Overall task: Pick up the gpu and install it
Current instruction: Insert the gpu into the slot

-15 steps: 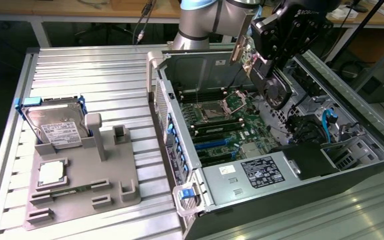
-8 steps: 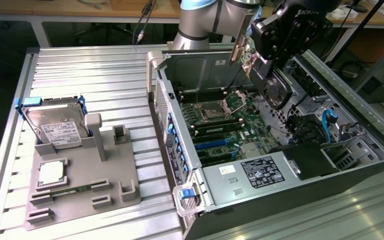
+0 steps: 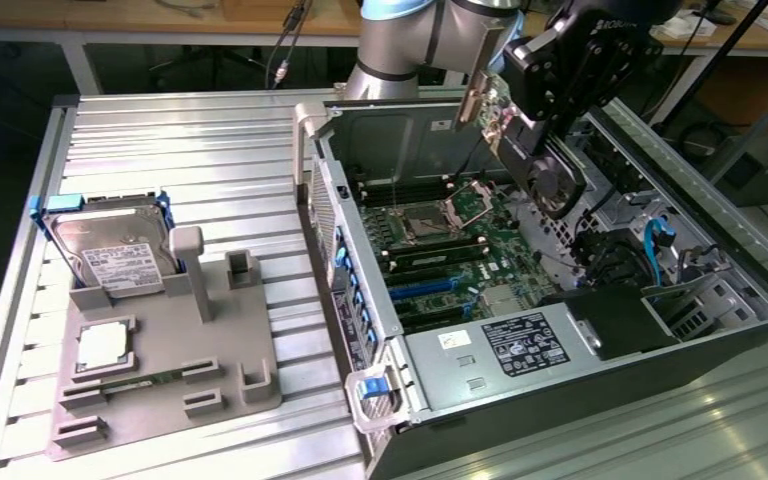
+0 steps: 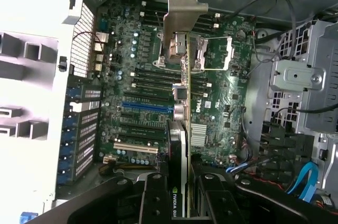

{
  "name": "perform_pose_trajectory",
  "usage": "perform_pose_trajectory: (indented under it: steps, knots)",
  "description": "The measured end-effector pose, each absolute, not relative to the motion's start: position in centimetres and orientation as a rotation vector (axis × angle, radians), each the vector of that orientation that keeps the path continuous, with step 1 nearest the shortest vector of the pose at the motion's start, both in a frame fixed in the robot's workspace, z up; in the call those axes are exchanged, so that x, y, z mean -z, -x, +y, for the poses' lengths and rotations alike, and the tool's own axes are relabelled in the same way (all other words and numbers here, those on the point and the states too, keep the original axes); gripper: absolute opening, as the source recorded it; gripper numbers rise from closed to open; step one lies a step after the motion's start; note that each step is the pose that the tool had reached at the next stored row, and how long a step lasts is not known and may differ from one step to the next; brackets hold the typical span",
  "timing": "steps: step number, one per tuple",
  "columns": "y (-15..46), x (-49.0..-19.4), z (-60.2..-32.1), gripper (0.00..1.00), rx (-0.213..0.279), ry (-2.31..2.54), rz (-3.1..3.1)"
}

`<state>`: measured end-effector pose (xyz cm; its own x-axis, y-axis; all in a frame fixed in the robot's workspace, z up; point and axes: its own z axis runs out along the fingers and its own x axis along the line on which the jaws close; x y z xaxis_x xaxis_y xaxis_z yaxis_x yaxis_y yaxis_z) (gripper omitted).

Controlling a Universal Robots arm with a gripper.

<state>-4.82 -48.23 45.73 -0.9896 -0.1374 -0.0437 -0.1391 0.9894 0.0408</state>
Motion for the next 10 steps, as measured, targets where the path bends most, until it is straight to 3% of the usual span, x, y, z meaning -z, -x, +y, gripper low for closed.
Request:
perform_pose_trajectory:
  steps: [10]
  knots:
    - [4.82,-45.73,-48.23,0.27,-0.069,0.27,3.089]
